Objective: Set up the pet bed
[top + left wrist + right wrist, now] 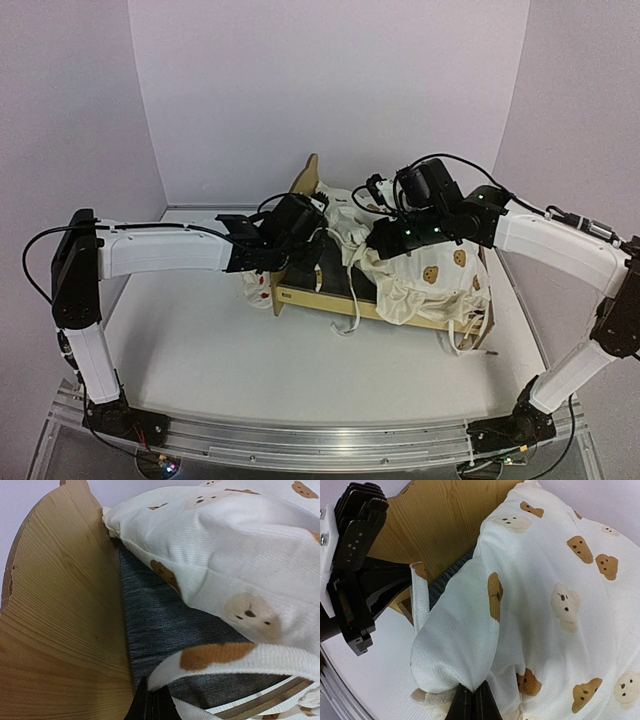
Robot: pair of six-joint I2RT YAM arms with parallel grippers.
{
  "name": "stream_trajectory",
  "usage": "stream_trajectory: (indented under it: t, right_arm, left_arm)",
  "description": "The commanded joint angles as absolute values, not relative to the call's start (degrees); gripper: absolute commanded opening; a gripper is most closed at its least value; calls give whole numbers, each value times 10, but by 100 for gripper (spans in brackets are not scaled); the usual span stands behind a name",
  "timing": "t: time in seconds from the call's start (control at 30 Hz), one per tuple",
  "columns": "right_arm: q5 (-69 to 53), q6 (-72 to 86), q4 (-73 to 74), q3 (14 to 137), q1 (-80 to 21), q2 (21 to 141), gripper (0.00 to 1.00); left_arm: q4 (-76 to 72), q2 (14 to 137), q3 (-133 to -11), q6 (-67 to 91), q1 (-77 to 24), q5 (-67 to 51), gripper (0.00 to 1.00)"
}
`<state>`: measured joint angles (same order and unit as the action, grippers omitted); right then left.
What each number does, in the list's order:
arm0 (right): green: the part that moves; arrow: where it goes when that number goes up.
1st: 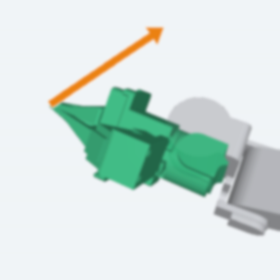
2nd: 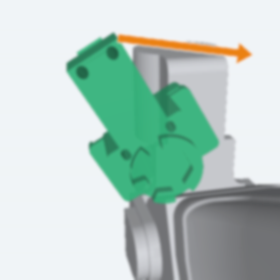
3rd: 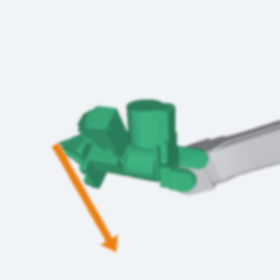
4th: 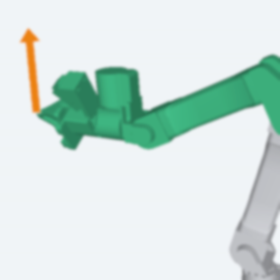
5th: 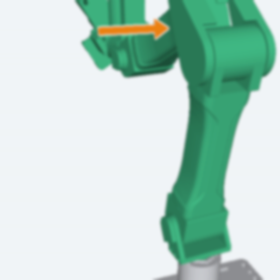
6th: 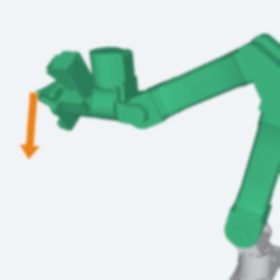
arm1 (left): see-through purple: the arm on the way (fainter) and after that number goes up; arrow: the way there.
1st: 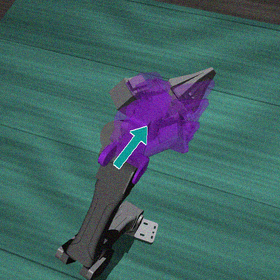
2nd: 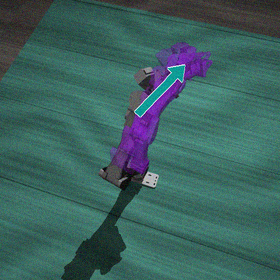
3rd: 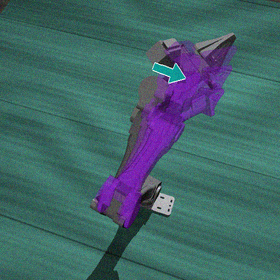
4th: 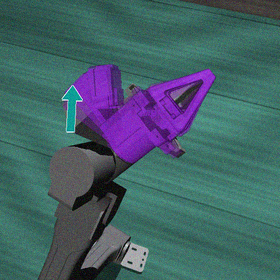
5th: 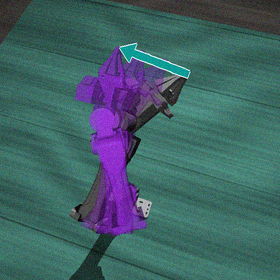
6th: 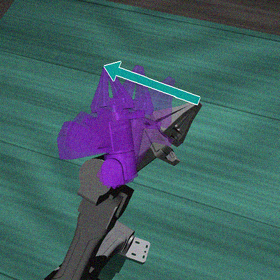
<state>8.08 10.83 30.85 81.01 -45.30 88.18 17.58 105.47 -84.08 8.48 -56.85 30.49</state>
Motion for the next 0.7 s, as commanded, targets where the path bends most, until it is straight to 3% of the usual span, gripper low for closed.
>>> stream_trajectory:
  t: [0.0,0.67]
  right_arm:
    - [79,116,300,825,-450,891,0]
    - [108,107,300,844,-450,886,0]
  left_arm:
    - [160,1056,-823,101,-559,332,0]
    - [165,1059,-943,73,-555,262,0]
